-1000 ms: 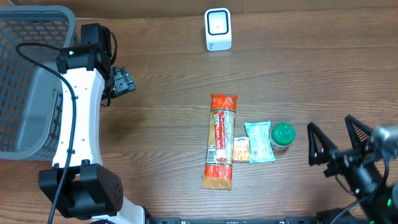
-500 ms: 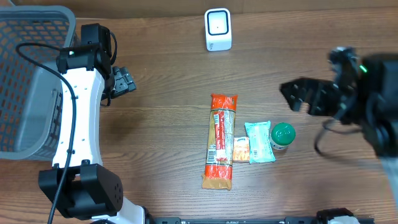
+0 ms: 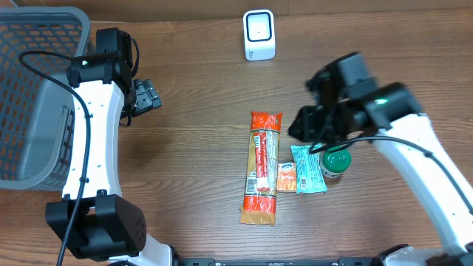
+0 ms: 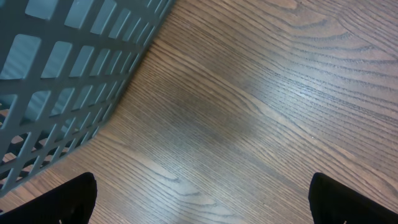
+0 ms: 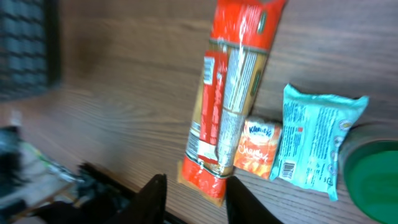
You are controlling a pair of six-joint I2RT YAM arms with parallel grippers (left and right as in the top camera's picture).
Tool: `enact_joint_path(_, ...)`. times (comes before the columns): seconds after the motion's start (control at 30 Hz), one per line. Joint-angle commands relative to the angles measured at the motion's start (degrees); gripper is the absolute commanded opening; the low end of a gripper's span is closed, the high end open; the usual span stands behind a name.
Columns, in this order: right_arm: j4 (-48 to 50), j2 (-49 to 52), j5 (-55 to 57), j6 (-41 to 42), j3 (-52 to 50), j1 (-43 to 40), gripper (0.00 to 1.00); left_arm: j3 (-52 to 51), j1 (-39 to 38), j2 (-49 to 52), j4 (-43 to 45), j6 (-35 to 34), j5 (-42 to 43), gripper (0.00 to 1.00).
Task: Scan the item barcode
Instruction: 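Reach the right gripper left over the red snack stick on the pile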
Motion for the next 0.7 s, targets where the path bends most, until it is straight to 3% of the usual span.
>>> enact_joint_path(0.0,-0.04,2.25,9.07,4.39,-2.03,4.90,0.36,1.29,0.09,0.15,-0.15,1.27,0.07,1.00)
enact_joint_path(0.13,0.81,5.09,15.04,8.28,-4.68,9.99,0.36,1.29,0.09,0.15,-0.15,1.27,0.07,1.00)
enact_joint_path(0.47,11.56,9.77,15.30,12.90,-10.62,17.38,0.35,1.29,0.09,0.15,-0.15,1.27,0.07,1.00)
enact_joint_path(0.67,12.70,12.85,16.13,14.53,-10.62,19.82,0.35,1.29,0.09,0.15,-0.15,1.27,0.07,1.00)
